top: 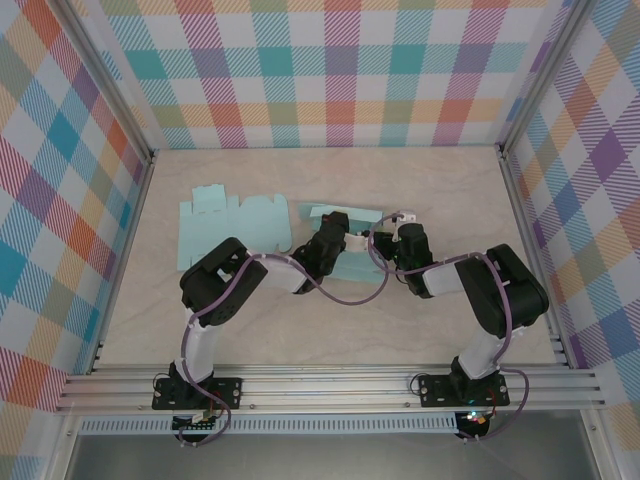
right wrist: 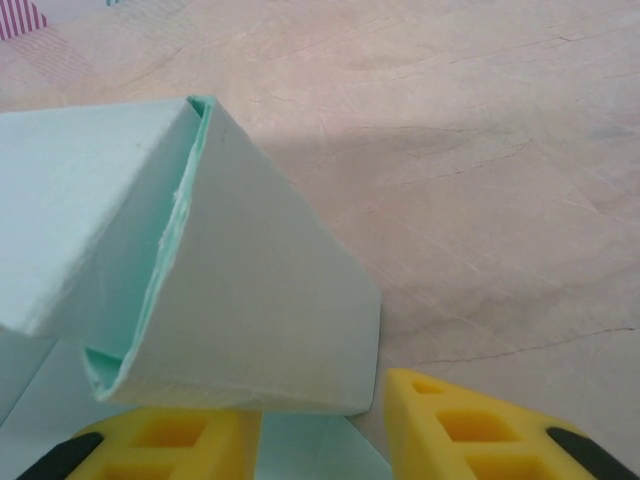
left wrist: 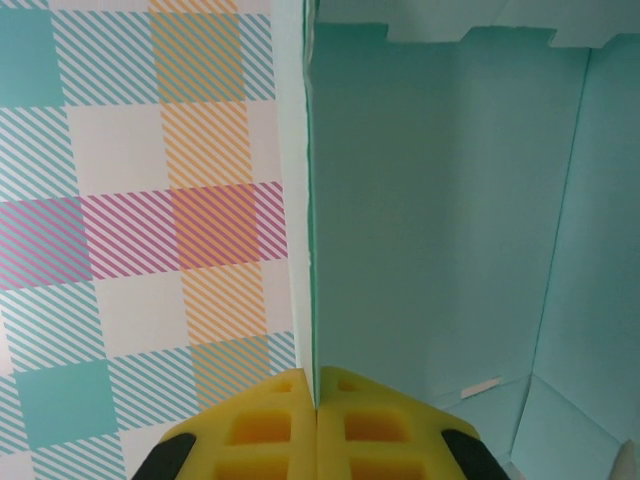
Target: Fold the paper box
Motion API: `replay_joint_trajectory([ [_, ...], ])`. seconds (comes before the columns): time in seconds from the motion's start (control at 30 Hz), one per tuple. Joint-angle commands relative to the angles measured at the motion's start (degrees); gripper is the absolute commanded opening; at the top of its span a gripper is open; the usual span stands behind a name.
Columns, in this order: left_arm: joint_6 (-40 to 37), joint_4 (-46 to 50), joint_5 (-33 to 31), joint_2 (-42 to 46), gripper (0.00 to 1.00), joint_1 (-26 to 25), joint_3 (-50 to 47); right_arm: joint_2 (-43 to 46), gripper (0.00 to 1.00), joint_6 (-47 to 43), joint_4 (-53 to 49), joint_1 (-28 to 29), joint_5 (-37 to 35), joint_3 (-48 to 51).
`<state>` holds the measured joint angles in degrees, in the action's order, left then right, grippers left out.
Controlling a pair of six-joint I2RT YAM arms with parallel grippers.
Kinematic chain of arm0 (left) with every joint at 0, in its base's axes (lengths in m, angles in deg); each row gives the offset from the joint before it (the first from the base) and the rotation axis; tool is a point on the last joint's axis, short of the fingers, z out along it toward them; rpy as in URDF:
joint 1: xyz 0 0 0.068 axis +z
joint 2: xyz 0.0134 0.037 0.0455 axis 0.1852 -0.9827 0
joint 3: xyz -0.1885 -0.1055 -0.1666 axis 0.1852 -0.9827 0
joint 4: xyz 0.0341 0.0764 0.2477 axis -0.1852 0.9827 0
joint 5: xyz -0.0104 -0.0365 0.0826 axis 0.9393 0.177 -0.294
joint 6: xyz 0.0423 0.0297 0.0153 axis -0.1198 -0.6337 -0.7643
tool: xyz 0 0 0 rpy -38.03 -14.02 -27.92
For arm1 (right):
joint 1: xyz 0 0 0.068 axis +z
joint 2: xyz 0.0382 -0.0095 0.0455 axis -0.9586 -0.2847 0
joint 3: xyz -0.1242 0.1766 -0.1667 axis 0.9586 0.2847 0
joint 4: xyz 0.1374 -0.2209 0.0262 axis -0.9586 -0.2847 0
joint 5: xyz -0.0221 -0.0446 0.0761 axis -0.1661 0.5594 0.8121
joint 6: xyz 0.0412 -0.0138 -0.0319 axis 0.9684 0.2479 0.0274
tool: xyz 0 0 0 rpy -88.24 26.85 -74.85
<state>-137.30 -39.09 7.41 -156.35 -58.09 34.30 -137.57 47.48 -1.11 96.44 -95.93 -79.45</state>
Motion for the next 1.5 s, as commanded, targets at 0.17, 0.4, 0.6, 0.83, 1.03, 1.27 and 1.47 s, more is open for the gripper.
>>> replay_joint_trajectory([
  [0.17,2.28,8.69,4.06,1.13,0.00,-2.59,-1.37,-0.20,0.16,-1.72,1.48,-0.48,-5.34,-0.47],
  [0.4,13.71,12.28,3.85,5.81,0.23,-2.66,-0.04,1.11,0.04,-3.64,0.87,0.65,-7.68,0.04],
  [0.6,24.15,14.39,1.68,11.07,0.48,-2.59,0.25,2.55,0.00,-4.97,-0.82,1.76,-8.67,0.04],
  [0.83,39.18,18.43,-2.61,22.24,0.71,-2.65,-2.13,5.27,0.00,-5.42,-3.47,2.41,-8.13,0.23],
  [1.03,60.33,25.96,-11.36,34.68,1.00,-2.32,-3.73,10.78,0.00,-5.56,-8.13,2.41,-6.86,0.93],
  [1.27,97.94,43.98,-4.58,44.95,1.00,7.03,-3.83,23.42,0.00,-7.31,-21.97,2.42,-5.65,0.71],
  [1.47,114.11,50.61,16.06,45.65,1.00,16.13,-1.69,34.67,0.00,-7.53,-34.79,2.42,-5.91,0.81],
])
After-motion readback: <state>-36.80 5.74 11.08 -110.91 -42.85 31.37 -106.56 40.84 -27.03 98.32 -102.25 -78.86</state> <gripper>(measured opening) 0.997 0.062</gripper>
